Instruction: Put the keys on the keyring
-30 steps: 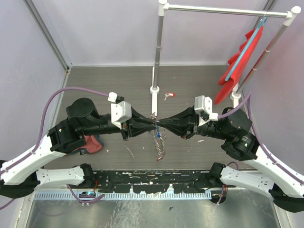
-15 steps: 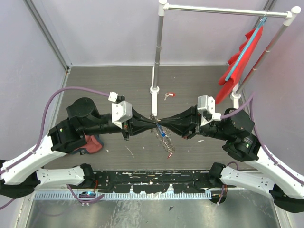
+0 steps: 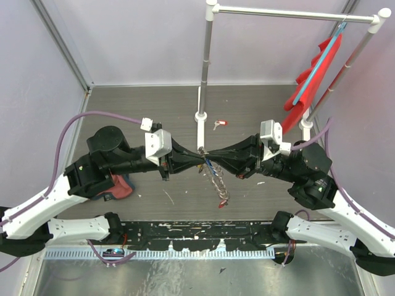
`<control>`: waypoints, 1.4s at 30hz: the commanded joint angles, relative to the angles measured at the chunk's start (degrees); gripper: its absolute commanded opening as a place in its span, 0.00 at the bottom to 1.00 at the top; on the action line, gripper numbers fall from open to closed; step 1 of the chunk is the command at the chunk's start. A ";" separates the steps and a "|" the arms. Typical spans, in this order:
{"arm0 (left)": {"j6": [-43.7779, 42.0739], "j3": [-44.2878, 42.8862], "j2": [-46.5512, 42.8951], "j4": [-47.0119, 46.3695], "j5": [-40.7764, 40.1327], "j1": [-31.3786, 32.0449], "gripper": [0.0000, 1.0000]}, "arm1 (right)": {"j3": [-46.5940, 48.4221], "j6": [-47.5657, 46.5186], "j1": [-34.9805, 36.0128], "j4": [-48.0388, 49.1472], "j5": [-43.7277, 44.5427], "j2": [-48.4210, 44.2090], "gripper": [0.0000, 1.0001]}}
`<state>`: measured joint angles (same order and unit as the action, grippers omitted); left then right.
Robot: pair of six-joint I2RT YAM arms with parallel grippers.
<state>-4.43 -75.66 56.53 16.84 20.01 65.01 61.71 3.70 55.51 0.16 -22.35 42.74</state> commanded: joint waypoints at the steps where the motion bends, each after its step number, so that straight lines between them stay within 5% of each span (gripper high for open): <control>1: -0.06 -0.67 1.42 1.36 1.18 0.13 0.07 | 0.26 2.99 0.28 13.07 4.37 -0.80 0.01; 12: -1.45 -0.42 -2.22 2.70 -2.28 0.11 0.40 | 1.38 -1.70 0.30 6.34 5.37 -2.95 0.01; 42: 2.67 2.43 -1.93 -10.20 -0.22 0.12 0.41 | 3.37 -3.88 0.25 3.14 -3.84 -1.70 0.01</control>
<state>-2.33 -73.93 54.87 9.65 19.20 65.04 62.15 -0.10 55.53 -2.20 -25.32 41.74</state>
